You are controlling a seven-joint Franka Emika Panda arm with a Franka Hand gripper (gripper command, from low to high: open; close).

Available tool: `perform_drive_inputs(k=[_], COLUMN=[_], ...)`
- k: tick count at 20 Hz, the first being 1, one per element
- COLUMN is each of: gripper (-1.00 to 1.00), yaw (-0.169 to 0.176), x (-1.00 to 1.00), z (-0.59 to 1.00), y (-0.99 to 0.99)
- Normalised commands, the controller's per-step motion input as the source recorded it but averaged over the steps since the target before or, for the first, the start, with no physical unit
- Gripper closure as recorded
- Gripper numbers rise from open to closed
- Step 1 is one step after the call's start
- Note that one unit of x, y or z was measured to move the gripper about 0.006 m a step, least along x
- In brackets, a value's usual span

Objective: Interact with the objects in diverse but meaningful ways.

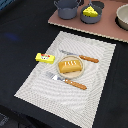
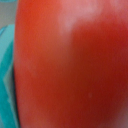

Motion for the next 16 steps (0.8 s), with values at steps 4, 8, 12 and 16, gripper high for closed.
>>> perform_drive_inputs(k=[4,8,12,16], gripper=[1.0,1.0,1.0,1.0], yaw=[0.0,0.01,0.011,0.009], x=[-0.14,-0.16,-0.17,-0.1], z=[-0.3,-0.29,-0.28,-0.23], y=[0.12,0.23,0.26,0.29])
